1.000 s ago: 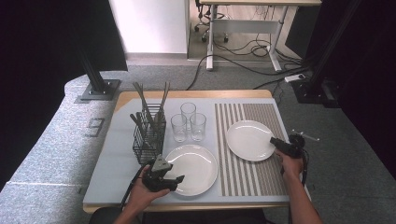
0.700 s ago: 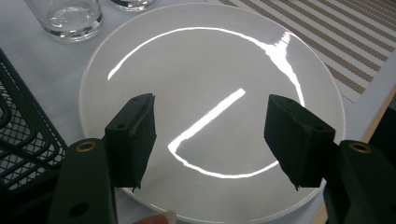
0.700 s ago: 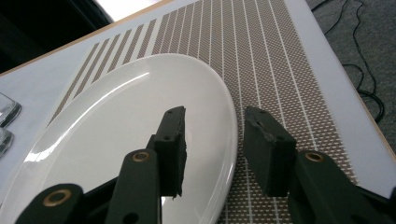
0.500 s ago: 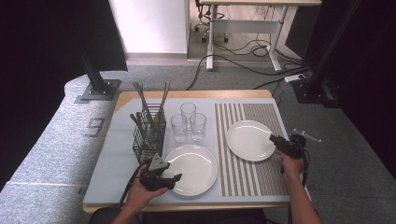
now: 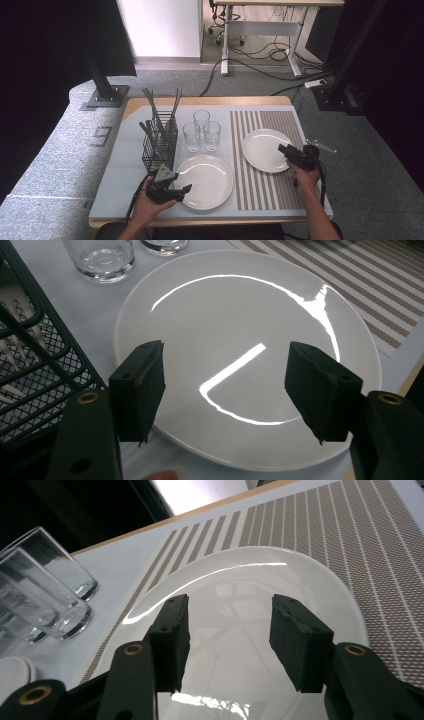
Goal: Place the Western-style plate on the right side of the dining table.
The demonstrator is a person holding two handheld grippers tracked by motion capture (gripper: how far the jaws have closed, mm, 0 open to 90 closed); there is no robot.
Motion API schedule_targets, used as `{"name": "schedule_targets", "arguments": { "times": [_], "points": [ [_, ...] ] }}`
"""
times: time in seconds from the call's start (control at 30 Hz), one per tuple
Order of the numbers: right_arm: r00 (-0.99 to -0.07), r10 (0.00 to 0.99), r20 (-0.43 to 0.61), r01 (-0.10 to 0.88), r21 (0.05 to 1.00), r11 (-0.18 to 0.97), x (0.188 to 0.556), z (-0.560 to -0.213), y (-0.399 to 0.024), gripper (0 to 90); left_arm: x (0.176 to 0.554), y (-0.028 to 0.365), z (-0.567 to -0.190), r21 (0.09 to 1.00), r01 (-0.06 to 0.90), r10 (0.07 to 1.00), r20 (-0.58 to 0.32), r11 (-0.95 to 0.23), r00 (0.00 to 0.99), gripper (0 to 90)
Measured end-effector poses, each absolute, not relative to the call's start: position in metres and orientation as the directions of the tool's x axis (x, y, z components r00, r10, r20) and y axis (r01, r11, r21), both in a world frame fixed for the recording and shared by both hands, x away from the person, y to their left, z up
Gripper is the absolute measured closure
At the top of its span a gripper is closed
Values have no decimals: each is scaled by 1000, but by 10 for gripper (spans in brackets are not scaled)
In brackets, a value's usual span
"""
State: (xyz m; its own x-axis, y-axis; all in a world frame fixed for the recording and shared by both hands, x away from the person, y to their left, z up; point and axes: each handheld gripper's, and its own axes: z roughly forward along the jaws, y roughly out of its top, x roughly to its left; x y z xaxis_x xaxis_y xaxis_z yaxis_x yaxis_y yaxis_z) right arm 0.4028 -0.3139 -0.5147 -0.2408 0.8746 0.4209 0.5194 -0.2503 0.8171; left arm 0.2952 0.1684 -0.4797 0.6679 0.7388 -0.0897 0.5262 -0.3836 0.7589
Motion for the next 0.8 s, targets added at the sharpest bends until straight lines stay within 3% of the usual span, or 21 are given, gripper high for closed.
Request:
{"name": "schedule_targets", "arguments": {
  "times": [0.8],
  "points": [
    [-390,845,366,493,858,-144,392,-508,-279,383,292,166,-479,759,516,729,-81,-398,680,320]
  ]
}}
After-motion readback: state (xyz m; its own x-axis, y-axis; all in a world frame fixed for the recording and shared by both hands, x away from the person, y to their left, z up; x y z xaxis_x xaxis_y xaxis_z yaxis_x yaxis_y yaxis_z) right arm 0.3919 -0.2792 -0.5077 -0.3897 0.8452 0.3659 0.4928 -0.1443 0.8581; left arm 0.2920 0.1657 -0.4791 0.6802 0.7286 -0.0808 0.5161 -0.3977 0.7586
